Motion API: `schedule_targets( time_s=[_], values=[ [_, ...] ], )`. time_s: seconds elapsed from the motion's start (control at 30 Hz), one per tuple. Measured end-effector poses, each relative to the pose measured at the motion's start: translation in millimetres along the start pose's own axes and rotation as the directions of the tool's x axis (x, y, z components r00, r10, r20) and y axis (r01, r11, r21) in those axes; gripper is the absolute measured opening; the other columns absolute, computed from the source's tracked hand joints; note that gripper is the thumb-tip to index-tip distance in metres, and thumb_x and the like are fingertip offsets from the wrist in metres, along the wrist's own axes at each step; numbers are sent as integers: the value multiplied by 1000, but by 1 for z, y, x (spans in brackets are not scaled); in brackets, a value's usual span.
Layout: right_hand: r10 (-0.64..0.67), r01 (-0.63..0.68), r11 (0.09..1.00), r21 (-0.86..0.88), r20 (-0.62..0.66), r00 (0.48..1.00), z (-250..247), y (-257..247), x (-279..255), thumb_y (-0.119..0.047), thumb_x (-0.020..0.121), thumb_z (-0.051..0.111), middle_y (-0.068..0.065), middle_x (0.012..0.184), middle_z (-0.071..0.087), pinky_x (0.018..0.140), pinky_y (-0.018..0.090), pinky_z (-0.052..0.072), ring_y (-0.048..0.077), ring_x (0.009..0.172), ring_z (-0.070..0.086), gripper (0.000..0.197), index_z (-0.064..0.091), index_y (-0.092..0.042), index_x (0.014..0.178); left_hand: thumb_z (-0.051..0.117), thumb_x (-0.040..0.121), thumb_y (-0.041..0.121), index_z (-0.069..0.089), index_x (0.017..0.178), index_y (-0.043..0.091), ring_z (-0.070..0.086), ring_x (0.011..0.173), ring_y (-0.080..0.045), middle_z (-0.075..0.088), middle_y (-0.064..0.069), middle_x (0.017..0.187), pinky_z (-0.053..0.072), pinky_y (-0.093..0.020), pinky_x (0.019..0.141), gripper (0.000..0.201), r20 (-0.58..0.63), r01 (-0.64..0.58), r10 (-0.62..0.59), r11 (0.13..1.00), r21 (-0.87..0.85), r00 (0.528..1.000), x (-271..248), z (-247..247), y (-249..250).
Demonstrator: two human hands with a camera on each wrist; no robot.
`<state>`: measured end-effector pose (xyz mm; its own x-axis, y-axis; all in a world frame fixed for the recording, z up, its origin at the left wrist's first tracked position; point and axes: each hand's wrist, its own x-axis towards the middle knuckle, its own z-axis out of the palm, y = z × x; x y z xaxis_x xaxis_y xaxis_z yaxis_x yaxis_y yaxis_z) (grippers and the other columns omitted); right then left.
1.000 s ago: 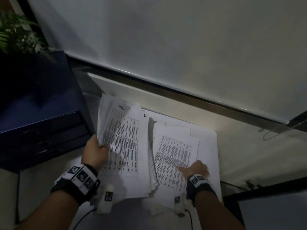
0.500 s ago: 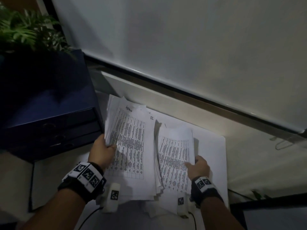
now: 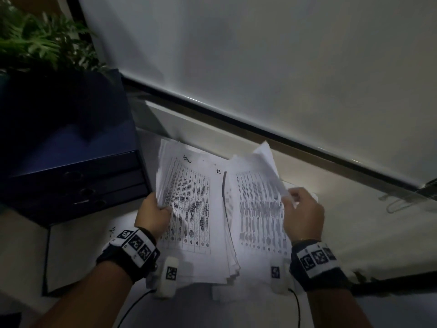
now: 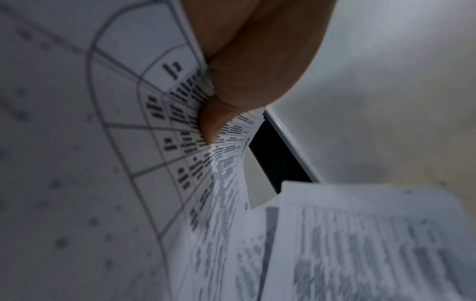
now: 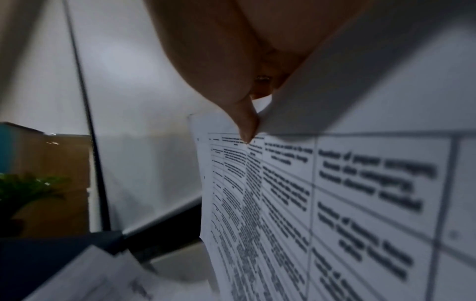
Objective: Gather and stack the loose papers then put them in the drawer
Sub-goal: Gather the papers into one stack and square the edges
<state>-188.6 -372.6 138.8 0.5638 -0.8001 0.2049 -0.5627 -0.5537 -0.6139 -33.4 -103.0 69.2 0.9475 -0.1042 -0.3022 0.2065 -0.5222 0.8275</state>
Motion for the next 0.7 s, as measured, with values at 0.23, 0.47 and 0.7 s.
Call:
schedule_targets(
  time_s=[0.23,0.47,0.7],
  values=[
    [-307,317,948,31,-175,935,-57,-73,18,-16,91,68,1,91,73,72,28,52,16,77,64,20,73,-9,109,57,90,8,53,114,10,66,73,-29,65,-13,91,58,-38,60,25,68,131,-131,991,-2,989,-7,29,-14],
    [-301,375,886,271,-277,912,-94,-105,32,-16,89,69,-16,74,62,65,11,45,-7,64,56,4,71,-18,92,58,89,8,53,105,9,66,80,-32,64,-14,92,59,-40,72,17,102,178,-182,983,46,978,-17,60,-22],
    [97,-100,961,257,21,995,-13,-5,31,-10,92,64,8,99,73,81,31,55,24,88,69,17,72,-6,108,57,86,7,49,99,5,62,83,-31,62,-15,95,51,-33,69,16,158,212,-236,964,158,959,-14,66,-33]
  ],
)
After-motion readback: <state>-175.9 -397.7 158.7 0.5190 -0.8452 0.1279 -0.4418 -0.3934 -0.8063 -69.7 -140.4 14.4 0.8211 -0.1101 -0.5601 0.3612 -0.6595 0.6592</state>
